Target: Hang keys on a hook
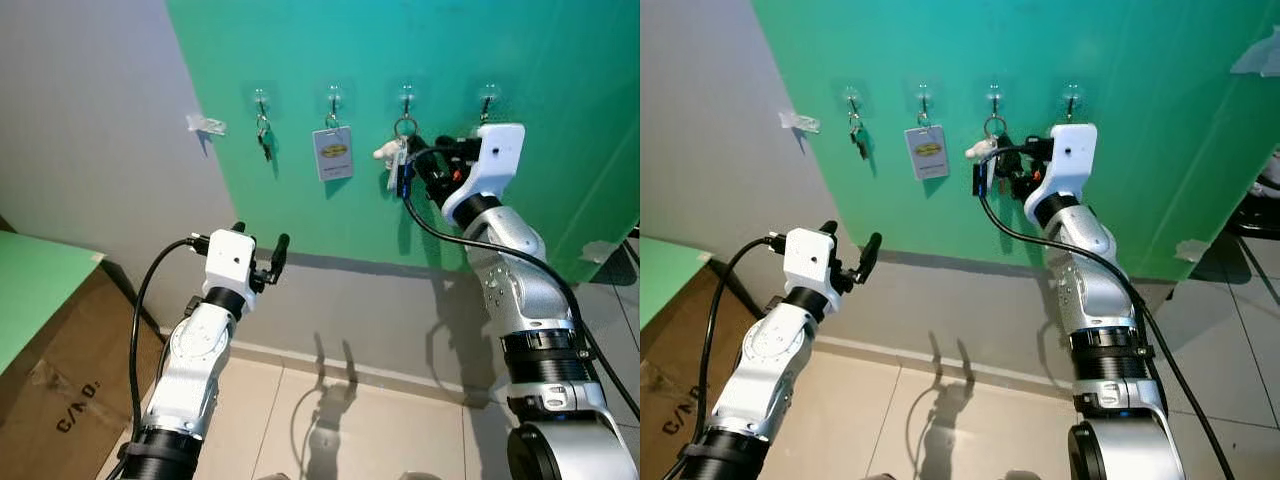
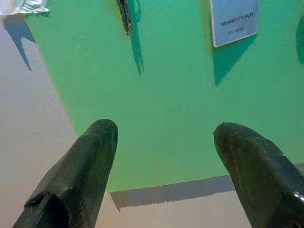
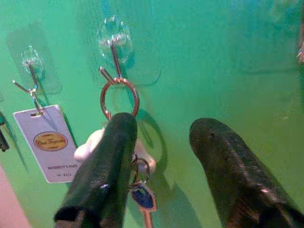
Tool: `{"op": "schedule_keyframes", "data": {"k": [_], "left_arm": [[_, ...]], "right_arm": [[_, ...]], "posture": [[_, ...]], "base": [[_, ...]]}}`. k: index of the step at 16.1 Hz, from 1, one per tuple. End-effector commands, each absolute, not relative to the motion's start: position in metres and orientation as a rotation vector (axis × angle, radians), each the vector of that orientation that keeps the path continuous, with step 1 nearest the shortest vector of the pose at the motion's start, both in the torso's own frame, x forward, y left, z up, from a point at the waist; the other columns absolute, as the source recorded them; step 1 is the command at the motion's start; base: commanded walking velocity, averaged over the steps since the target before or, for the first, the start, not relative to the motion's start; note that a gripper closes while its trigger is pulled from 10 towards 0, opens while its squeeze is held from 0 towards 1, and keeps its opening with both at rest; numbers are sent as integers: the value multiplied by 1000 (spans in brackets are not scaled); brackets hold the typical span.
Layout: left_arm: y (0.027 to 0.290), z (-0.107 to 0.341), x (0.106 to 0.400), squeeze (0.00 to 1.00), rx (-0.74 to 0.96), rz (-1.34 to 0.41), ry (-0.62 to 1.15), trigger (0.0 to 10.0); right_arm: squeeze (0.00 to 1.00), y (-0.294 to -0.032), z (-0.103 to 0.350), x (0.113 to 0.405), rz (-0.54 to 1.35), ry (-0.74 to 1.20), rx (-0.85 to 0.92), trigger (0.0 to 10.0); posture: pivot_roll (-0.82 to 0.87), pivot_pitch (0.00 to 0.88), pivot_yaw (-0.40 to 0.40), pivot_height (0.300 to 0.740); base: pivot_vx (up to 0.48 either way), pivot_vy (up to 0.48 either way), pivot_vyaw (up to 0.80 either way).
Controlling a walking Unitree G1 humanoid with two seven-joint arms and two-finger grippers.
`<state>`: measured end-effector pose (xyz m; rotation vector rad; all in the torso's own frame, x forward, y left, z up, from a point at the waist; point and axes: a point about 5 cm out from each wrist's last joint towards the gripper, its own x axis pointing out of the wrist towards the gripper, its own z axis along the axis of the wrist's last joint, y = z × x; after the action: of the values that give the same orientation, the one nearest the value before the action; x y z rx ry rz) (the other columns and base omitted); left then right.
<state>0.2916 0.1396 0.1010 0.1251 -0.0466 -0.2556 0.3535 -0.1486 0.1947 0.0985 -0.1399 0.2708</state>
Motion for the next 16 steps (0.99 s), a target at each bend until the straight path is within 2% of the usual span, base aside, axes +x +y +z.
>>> {"op": "schedule_keyframes", "data": {"k": [1, 6, 8, 10, 12, 13, 15, 16], "left_arm": [[140, 102, 293, 0, 149, -267, -52, 10000], [140, 101, 294, 0, 150, -270, -51, 10000], [138, 96, 289, 0, 116, -269, -29, 10000], [141, 86, 283, 0, 78, -221, 7, 10000], [149, 80, 278, 0, 68, -180, 37, 10000], [151, 78, 276, 0, 70, -173, 43, 10000], [154, 68, 264, 0, 58, -174, 71, 10000], [155, 64, 253, 0, 56, -193, 57, 10000]], "right_arm": [[1000, -146, 194, 351, 271, -154, 76, 10000], [1000, -153, 185, 342, 233, -155, 40, 10000], [1000, -166, 178, 335, 182, -148, 33, 10000], [1000, -184, 159, 319, 124, -146, -58, 10000], [1000, -197, 133, 304, 64, -79, -22, 10000], [1000, -199, 126, 299, 58, -63, -18, 10000], [1000, -202, 89, 273, 38, 33, 40, 10000], [1000, -200, 72, 256, 52, 72, 6, 10000]], "posture": [[-209, 0, 111, 740], [-205, 0, 105, 740], [-208, 0, 104, 740], [-212, 0, 102, 740], [-215, 0, 109, 740], [-220, 0, 115, 740], [-225, 0, 122, 740], [-228, 0, 125, 740]], "base": [[0, 0, 0], [0, 0, 0], [0, 0, 0], [0, 0, 0], [0, 0, 0], [0, 0, 0], [0, 0, 0], [0, 0, 0]]}}
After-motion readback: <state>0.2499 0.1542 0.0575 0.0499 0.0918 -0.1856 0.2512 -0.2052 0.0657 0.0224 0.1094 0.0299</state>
